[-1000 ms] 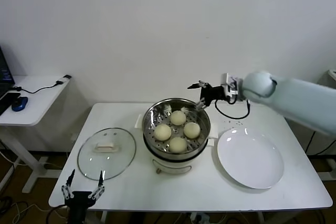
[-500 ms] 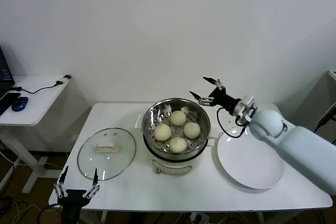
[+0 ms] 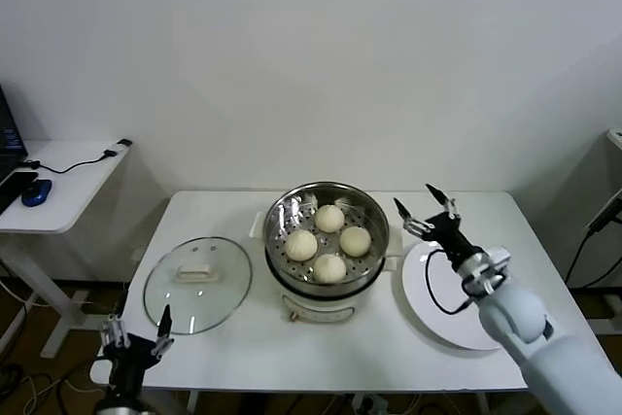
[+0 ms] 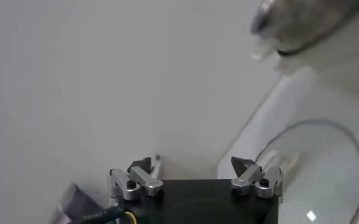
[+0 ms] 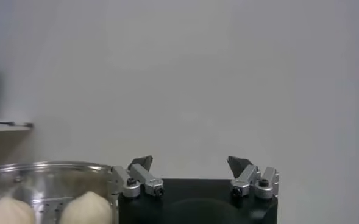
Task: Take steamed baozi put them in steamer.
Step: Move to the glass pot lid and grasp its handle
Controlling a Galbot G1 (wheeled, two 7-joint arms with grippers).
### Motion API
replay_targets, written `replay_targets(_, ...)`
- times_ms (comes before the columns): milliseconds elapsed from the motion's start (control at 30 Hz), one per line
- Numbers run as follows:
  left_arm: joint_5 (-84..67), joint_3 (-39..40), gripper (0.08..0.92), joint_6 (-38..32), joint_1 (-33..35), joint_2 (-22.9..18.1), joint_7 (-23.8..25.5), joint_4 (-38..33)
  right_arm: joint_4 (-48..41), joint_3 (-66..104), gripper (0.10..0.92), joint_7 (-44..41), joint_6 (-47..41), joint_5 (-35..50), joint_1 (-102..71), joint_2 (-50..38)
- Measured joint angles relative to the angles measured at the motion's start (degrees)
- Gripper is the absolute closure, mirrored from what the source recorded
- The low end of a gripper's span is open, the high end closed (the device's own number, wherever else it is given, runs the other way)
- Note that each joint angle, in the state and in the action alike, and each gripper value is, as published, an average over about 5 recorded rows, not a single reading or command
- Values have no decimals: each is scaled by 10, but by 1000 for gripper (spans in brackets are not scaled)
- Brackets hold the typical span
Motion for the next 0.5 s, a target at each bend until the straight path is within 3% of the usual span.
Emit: replay_targets(500,294,79,177,87,-123,46,-43,145,-8,143,203,20,-2,-62,-129,63)
